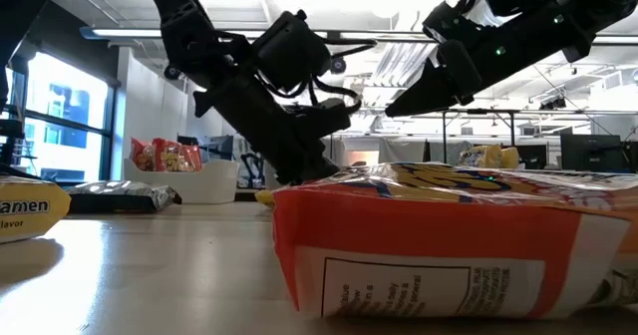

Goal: Sort Maruchan noodles
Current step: Put the yellow noodle pack into the transparent bin

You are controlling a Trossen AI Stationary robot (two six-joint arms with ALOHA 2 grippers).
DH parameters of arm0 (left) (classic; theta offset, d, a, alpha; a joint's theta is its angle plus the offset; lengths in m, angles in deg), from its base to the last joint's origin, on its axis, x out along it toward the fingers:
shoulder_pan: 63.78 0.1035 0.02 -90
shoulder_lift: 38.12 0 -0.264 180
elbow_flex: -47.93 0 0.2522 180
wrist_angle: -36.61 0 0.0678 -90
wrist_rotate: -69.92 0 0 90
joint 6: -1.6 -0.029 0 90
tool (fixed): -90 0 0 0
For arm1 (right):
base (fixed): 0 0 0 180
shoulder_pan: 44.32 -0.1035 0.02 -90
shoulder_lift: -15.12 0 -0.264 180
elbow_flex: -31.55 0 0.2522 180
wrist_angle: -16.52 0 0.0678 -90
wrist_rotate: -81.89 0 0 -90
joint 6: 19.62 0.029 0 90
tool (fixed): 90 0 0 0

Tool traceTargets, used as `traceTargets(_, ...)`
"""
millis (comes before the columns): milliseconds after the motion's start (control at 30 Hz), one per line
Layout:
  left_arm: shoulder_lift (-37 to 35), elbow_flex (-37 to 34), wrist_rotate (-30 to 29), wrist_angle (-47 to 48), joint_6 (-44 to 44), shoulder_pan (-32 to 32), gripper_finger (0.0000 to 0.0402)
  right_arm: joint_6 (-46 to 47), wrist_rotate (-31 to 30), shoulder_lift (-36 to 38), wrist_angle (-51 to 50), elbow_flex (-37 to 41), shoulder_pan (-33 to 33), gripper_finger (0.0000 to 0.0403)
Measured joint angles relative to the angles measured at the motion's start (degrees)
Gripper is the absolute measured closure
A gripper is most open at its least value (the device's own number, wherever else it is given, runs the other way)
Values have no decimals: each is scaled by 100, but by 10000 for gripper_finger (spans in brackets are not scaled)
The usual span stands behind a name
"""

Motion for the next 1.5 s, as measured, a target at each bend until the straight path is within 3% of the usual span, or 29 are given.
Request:
traceTargets(167, 7, 78, -35, 71, -167, 8, 263, 0, 4, 0, -3, 0, 0, 174)
traceTargets(400, -8, 272, 219, 105, -715, 35, 391, -240, 10, 0, -225, 33, -2, 174)
traceTargets(700, -379, 475, 704, 394, -719, 26, 400, -599, -5, -527, 18, 227, -2, 173)
traceTargets(1000, -1129, 481, 1903, 509, -513, 22, 401, -1372, 6, -1398, 1392, 225, 119, 151)
traceTargets(1067, -1228, 481, 2021, 520, -512, 22, 401, -1405, 165, -1427, 1550, 223, 191, 151)
traceTargets(1233, -1269, 481, 2043, 486, -509, 22, 401, -1152, 1247, -1443, 1669, 223, 426, 151)
traceTargets(1367, -1269, 481, 2043, 483, -448, 22, 401, -1056, 1312, -1443, 1838, 223, 519, 163)
traceTargets(1500, -1269, 481, 2041, 399, -293, 26, 401, -1018, 1510, -1443, 1859, 201, 581, 199)
